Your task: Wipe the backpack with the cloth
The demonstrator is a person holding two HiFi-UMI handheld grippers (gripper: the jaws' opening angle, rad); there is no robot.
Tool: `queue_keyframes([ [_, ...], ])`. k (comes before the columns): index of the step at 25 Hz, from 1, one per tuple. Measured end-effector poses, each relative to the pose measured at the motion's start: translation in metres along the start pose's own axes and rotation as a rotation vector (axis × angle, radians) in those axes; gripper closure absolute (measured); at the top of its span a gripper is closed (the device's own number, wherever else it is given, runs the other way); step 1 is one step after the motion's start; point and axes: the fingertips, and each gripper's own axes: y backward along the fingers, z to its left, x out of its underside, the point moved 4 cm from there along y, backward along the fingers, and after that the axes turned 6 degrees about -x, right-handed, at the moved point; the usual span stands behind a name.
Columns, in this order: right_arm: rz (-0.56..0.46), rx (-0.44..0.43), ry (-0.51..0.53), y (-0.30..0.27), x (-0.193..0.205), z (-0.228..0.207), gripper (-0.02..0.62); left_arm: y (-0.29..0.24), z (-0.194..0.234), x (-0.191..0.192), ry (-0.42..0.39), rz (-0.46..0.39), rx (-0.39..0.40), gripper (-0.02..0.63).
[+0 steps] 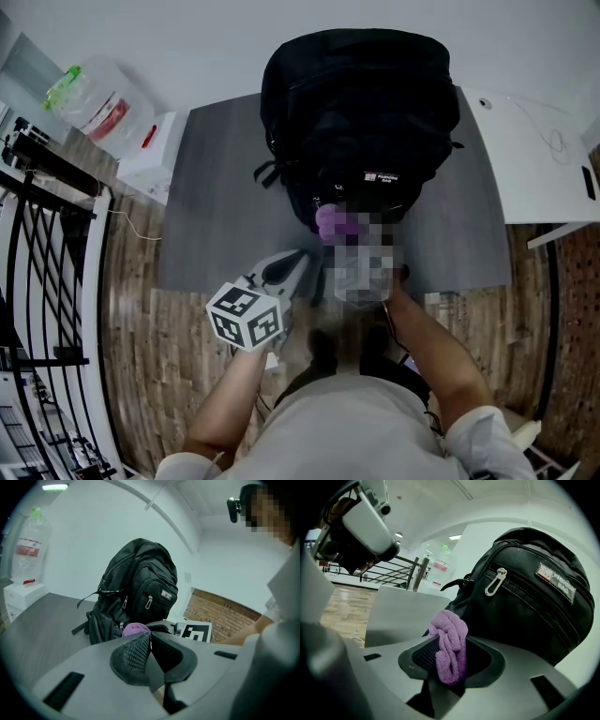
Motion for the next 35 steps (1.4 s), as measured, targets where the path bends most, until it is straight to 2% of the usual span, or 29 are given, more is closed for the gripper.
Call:
queue_keyframes([
  [17,0.090,0.092,-0.078,0.022,0.059,-0.039,0.436,-0.027,-0.026,0.003,-0.021,0.031,0.049,0.600],
  [35,0.175,0.168,-0.155,0.043,0.118,-0.084,0.436,-0.057,-0.039,0.012,-0.042,0.086,0.059,0.600],
])
